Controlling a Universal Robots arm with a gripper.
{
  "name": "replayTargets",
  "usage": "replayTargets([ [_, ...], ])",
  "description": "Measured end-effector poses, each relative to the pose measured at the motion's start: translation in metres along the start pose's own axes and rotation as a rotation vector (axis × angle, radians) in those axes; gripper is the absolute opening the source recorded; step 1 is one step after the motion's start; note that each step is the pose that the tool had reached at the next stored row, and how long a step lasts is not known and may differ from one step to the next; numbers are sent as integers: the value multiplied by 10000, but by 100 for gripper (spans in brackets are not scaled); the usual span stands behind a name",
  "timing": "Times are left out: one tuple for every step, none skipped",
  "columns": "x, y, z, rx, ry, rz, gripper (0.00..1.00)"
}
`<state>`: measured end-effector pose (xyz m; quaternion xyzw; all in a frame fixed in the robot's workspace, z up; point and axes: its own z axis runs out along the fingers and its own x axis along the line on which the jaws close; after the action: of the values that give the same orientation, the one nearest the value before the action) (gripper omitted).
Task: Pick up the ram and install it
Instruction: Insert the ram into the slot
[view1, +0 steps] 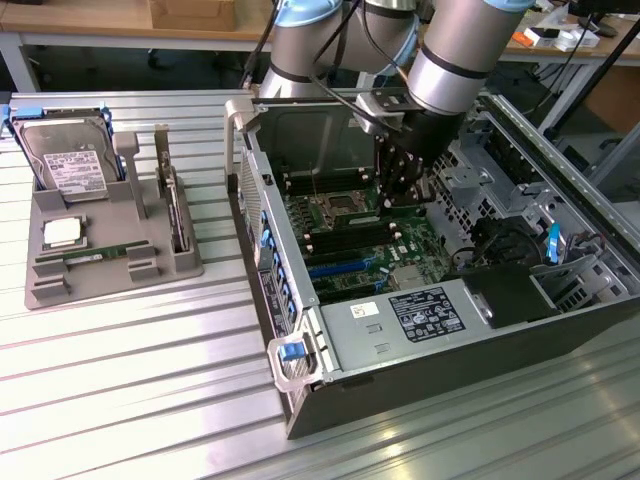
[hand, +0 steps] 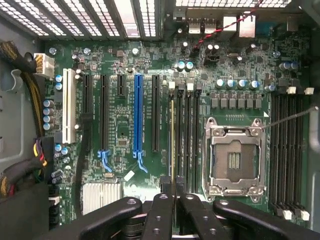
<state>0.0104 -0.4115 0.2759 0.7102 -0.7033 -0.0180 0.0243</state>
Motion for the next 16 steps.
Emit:
replayTargets([
  [0, 4, 44, 0, 11, 1, 12],
  [-1, 15, 84, 0, 16, 1, 12],
  [-1, 36, 116, 0, 21, 1, 12],
  [-2, 53, 153, 0, 29, 2, 12],
  [-2, 58, 178, 0, 32, 3, 12],
  [-2, 63, 205, 0, 39, 2, 12],
  [-2, 75, 232, 0, 48, 3, 12],
  [-3, 87, 268, -1, 64, 4, 12],
  [-3, 89, 286, -1, 72, 3, 12],
  [-4, 90, 297, -1, 77, 4, 12],
  [-5, 90, 305, -1, 82, 5, 12],
  [-10, 90, 311, 0, 81, 5, 12],
  [-16, 89, 318, 0, 82, 4, 12],
  [-16, 89, 324, -1, 85, 5, 12],
  [-16, 92, 329, -1, 84, 5, 12],
  [-16, 101, 333, 0, 84, 6, 12],
])
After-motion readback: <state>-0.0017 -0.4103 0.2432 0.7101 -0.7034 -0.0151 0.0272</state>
